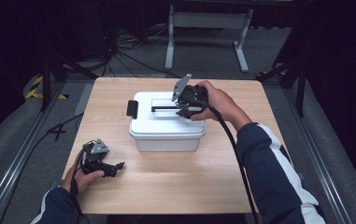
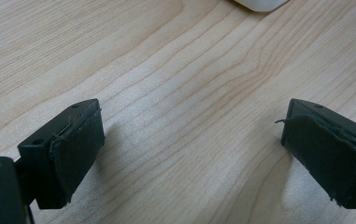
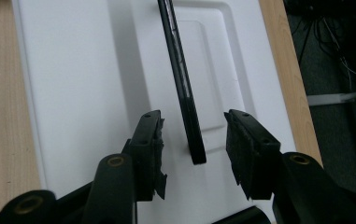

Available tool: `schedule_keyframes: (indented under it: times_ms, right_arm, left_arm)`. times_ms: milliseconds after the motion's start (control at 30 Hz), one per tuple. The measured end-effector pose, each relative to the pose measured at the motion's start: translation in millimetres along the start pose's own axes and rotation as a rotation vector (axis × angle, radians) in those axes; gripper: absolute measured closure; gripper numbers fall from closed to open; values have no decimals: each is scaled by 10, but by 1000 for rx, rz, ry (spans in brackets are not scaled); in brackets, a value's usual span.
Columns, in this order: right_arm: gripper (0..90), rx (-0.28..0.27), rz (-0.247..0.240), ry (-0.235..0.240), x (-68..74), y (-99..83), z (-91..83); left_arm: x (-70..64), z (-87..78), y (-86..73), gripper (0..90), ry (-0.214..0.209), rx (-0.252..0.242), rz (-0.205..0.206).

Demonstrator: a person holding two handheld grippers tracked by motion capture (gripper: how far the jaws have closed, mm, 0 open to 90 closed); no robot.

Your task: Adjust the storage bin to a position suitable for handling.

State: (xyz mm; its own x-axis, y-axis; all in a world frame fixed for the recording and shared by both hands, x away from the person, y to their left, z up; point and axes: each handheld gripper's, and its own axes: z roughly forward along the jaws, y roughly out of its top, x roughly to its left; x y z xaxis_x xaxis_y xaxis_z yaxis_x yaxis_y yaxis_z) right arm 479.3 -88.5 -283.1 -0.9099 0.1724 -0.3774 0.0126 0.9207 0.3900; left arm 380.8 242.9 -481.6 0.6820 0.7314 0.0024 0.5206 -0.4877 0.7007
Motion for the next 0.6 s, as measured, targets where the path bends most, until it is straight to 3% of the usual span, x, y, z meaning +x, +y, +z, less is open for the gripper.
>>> schedule_keyframes:
  times_ms: [167,267,367,600]
  right_arm:
    - [675,26,-15,31,2,74,72]
    - [729,58,-47,27,15,121,127]
    - [809,46,-52,19,25,165,138]
    - [824,62,-71,-3,21,230,149]
  left_arm:
    - [-5,-1,-2,64,-4,3,-7]
    - [-6,0,-2,64,-5,2,-8]
    - [-5,-1,-2,64,-4,2,-7]
    - [0,0,0,64,0,0,0]
